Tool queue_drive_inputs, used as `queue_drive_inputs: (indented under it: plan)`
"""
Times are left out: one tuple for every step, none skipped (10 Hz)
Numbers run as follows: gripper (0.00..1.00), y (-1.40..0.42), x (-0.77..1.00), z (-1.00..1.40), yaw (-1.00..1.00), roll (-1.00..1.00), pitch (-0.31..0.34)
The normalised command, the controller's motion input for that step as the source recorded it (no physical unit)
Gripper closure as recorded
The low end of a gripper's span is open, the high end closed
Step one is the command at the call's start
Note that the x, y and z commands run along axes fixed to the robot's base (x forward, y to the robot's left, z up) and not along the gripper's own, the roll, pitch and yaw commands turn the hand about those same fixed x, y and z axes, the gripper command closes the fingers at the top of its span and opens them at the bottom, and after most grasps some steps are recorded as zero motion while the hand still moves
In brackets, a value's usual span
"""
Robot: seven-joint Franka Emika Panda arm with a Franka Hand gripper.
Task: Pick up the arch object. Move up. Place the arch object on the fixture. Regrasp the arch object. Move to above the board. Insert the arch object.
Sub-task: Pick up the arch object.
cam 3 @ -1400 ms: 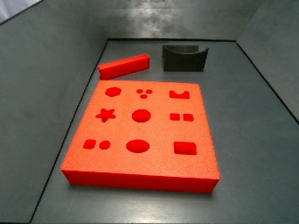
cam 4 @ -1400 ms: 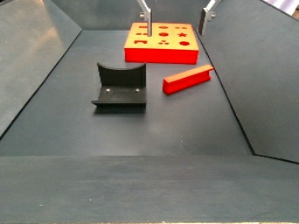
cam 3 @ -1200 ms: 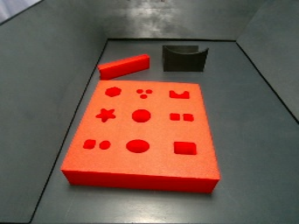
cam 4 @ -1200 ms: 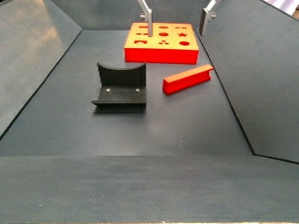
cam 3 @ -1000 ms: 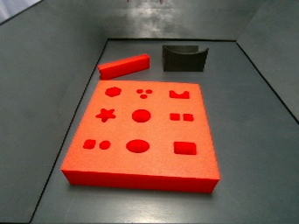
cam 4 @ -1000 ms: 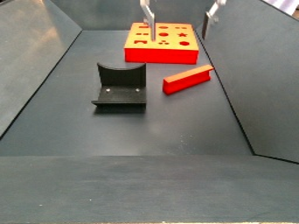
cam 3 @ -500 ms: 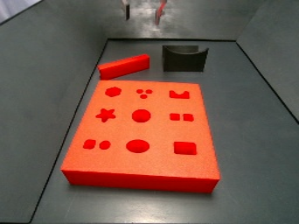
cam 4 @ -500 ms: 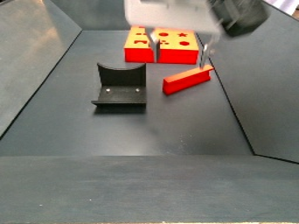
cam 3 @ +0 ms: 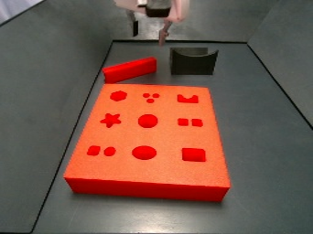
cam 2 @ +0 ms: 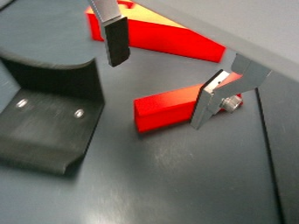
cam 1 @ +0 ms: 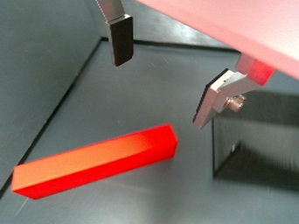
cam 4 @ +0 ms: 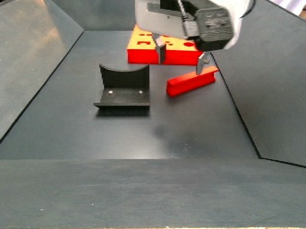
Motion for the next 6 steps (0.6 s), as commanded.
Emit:
queue_drive_inputs:
  plan:
    - [0.0, -0.28, 0.0, -0.33, -0.86, -0.03, -0.146]
    - [0.0, -0.22, -0.01, -0.43, -0.89, -0.03, -0.114]
    - [0.0, -0.24, -0.07, -0.5, -0.83, -0.06, -0.144]
    - [0.0, -0.25, -0.1, -0.57, -0.78, -0.07, -0.093]
    - [0.0, -0.13, -0.43, -0.41, -0.41, -0.09, -0.174]
    - [0.0, 0.0, -0.01, -0.44, -0.19, -0.06, -0.113]
